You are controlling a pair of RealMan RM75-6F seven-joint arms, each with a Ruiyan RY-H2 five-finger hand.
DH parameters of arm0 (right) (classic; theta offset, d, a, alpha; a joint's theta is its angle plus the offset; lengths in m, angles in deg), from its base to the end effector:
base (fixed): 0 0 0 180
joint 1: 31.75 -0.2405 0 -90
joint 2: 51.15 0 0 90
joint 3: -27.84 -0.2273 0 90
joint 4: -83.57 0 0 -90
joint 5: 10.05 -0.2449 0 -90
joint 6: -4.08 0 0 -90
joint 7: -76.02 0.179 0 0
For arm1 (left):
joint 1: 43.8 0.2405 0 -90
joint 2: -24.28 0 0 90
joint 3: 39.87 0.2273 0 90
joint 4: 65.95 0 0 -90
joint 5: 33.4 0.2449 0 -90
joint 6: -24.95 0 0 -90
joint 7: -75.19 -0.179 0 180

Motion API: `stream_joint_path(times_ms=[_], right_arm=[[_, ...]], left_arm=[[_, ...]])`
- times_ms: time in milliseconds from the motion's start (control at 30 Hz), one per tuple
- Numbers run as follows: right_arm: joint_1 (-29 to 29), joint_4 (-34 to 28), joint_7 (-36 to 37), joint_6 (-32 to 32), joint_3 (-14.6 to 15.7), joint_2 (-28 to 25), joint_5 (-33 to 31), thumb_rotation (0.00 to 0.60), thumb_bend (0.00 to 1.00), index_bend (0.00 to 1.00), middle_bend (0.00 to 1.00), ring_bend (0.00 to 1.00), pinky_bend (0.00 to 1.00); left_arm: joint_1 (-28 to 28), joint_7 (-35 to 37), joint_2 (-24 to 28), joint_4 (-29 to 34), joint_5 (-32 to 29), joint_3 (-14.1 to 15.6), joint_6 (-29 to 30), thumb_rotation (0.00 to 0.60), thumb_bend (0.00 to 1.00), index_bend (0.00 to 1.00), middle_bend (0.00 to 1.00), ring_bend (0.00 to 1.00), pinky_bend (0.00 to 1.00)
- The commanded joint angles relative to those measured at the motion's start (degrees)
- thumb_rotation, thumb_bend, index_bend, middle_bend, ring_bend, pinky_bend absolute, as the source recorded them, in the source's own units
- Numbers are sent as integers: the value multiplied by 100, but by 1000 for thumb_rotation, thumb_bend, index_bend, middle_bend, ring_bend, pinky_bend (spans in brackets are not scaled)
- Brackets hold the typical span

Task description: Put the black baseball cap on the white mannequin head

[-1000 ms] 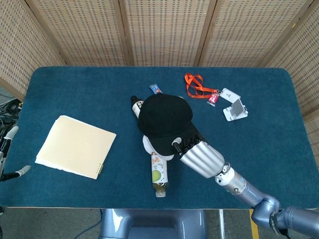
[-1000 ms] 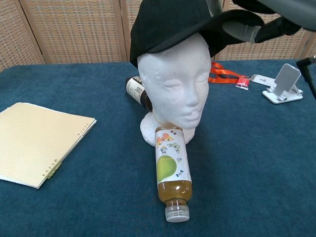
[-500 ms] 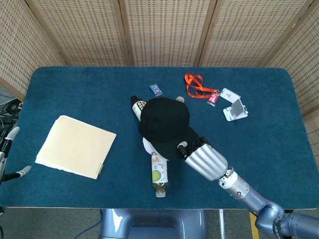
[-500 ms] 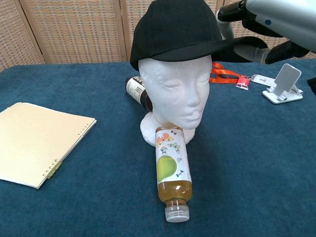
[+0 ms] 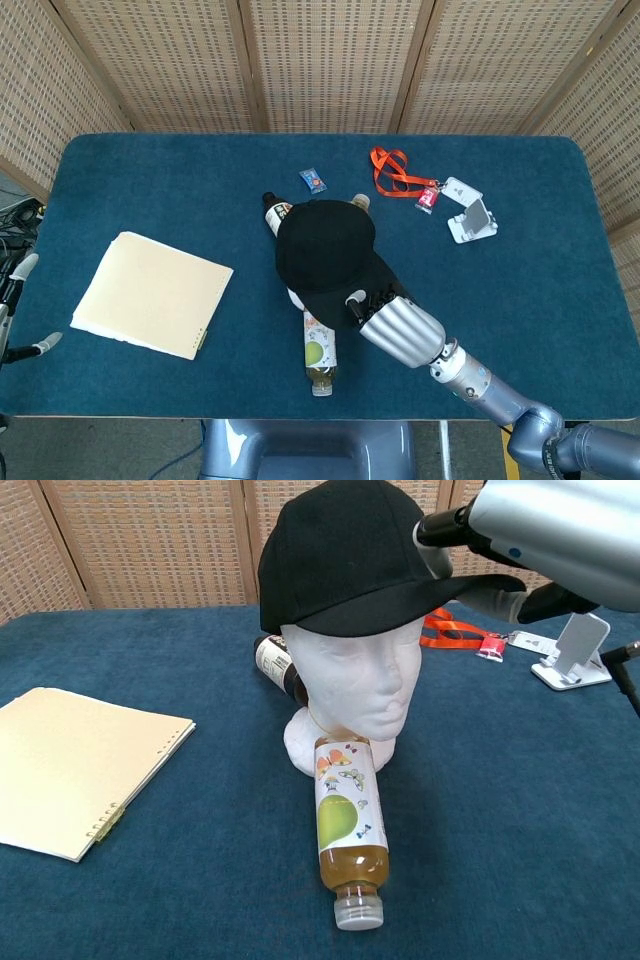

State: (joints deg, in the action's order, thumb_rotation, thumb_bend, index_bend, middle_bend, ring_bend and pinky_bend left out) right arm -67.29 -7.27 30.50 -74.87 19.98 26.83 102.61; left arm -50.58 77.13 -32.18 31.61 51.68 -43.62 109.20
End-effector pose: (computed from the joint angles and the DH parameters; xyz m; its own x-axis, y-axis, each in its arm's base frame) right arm -0.0513 -0.2807 0.0250 0.5284 0.6785 0.5103 -0.1824 -0.4963 0.8488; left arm -0.2865 0.2297 0.1466 0.4009 -0.0149 0.9160 0.9155 -0.0301 -0.4012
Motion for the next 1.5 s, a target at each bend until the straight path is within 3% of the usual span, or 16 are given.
stream_joint_path(times_ms=[33,233,333,433,533,800,967,1300,1500], right_arm=[[13,-28,-19,24,-40,4,-58,600,592,666,1000,1000,1000],[70,-85,15,69,-60,-3,-207,600,586,665,1000,1000,1000],[75,-82,23,60,-59,-20,-180,600,516,661,1000,1000,1000],[89,-105,69,54,-49,-46,-172,600,364,607,1000,1000,1000],[100,-138,70,62,-50,-73,-168,600,282,517,999,1000,1000],[136,-224,100,27,-46,-142,-109,600,131,160,993,1000,1000],[191,-325,107,-48,-37,-270,-31,600,3,7,985,1000,1000],[659,-336,564,-718,192,-979,252,600,0,0,974,1000,1000],[1140,651,1341,-1352,317,-1391,-3,600,0,0,959,1000,1000]], left_arm=[[4,12,6,-1,-1,-2,7,600,0,0,0,0,0],[3,26,16,0,18,8,3,600,0,0,0,0,0],[3,22,14,-1,19,8,4,600,0,0,0,0,0],[0,14,12,2,15,10,-4,600,0,0,0,0,0],[-2,-6,6,7,25,17,-9,600,0,0,0,0,0],[1,-14,3,11,24,17,0,600,0,0,0,0,0],[3,-11,7,13,18,15,3,600,0,0,0,0,0],[21,-41,8,31,37,33,25,600,0,0,0,0,0],[55,-41,15,59,88,53,88,600,0,0,0,0,0]])
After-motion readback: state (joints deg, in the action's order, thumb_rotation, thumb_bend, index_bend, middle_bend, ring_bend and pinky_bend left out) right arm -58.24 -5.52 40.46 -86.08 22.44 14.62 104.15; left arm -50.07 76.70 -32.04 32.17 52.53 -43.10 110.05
